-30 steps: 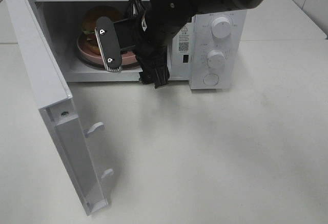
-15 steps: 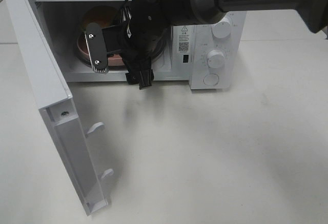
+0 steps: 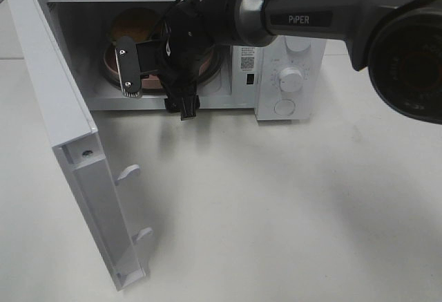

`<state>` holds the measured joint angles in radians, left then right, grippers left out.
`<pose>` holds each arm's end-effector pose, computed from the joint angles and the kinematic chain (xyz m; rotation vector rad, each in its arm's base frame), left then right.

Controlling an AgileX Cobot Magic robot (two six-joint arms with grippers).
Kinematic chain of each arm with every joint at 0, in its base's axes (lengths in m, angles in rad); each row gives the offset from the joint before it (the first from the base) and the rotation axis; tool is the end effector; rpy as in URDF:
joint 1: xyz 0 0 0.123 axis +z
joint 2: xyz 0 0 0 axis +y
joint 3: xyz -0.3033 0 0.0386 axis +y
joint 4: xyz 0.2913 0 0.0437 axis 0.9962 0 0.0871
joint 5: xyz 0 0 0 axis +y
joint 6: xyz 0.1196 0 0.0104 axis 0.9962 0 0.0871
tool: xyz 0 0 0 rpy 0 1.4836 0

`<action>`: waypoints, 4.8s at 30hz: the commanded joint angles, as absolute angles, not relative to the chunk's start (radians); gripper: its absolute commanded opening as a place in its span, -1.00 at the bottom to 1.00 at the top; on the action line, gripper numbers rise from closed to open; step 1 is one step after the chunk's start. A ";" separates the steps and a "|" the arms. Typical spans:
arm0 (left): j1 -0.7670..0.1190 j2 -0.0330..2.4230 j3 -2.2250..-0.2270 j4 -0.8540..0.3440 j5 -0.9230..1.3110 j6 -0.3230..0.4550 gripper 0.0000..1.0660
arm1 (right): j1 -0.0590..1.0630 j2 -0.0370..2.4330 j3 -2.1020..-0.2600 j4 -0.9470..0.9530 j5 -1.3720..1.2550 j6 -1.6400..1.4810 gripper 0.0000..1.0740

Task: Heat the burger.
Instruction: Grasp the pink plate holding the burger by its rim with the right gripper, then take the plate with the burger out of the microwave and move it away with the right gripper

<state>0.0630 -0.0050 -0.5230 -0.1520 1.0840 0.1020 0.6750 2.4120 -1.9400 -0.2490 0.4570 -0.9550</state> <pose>0.0334 -0.0140 0.2913 0.0513 2.0305 -0.0777 0.4857 0.3720 0.1148 -1.9092 1.4966 -0.3632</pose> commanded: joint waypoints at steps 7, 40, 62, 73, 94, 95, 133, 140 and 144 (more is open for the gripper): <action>0.059 -0.022 -0.520 -0.153 1.076 0.095 0.83 | 0.641 2.468 -2.015 -0.222 0.467 -0.949 0.56; 0.059 -0.022 -0.520 -0.153 1.076 0.095 0.83 | 0.648 2.419 -2.021 0.040 0.570 -1.071 -1.00; 0.059 -0.022 -0.520 -0.153 1.076 0.095 0.83 | 0.656 2.104 -1.515 -0.024 0.316 -1.285 -1.00; 0.059 -0.022 -0.520 -0.153 1.076 0.095 0.83 | 0.656 1.941 -1.245 -0.016 0.132 -1.323 -1.00; 0.059 -0.022 -0.520 -0.153 1.076 0.095 0.83 | 0.691 1.674 -0.907 0.017 0.047 -1.312 -1.00; 0.059 -0.022 -0.520 -0.153 1.076 0.095 0.83 | 0.691 1.647 -0.877 0.016 0.047 -1.312 -1.00; 0.059 -0.022 -0.520 -0.153 1.076 0.095 0.83 | 0.689 1.036 -0.434 -0.134 0.224 -1.077 -1.00; 0.059 -0.022 -0.520 -0.153 1.076 0.095 0.83 | 0.689 0.974 -0.434 -0.303 0.320 -0.873 -1.00; 0.059 -0.022 -0.520 -0.153 1.076 0.095 0.83 | 0.688 0.956 -0.434 -0.462 0.406 -0.683 -1.00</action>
<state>0.0630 -0.0050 -0.5230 -0.1520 1.0840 0.1020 0.6920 0.9750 -0.4270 -0.3440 0.4070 -0.8040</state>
